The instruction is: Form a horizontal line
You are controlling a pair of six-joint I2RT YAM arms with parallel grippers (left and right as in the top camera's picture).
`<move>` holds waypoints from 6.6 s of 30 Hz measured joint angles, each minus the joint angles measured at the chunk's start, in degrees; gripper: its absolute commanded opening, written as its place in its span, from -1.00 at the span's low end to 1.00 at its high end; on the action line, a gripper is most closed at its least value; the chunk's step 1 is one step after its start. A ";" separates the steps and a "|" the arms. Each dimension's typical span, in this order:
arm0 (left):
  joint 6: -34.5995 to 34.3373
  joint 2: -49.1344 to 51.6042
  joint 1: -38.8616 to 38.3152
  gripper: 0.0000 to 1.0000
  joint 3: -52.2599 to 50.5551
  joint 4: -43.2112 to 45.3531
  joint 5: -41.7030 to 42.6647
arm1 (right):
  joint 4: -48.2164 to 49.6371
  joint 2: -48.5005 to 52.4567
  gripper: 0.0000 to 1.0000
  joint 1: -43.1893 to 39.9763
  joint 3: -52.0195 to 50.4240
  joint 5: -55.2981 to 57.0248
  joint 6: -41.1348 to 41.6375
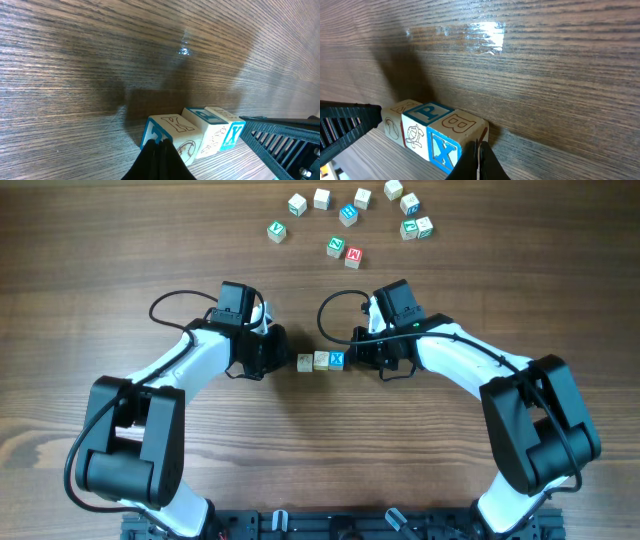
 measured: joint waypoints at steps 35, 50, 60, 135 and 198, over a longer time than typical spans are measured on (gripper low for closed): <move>-0.02 0.00 0.11 -0.92 0.00 0.22 -0.02 | 1.38 0.07 -0.91 -0.85 2.01 4.98 -2.97; -0.02 0.00 0.11 -0.92 0.00 0.24 -0.02 | 10.99 0.07 -0.92 2.64 5.79 6.43 2.89; -0.02 0.00 0.11 -0.92 0.00 0.24 -0.02 | 14.93 7.56 -0.91 6.75 6.08 9.53 5.95; -0.02 0.00 0.11 -0.92 0.00 0.24 -0.02 | 13.31 7.96 -0.91 6.91 6.10 1.75 6.05; -0.02 0.00 0.11 -0.92 0.00 0.24 -0.02 | 10.54 7.96 -0.91 6.80 6.10 7.58 7.63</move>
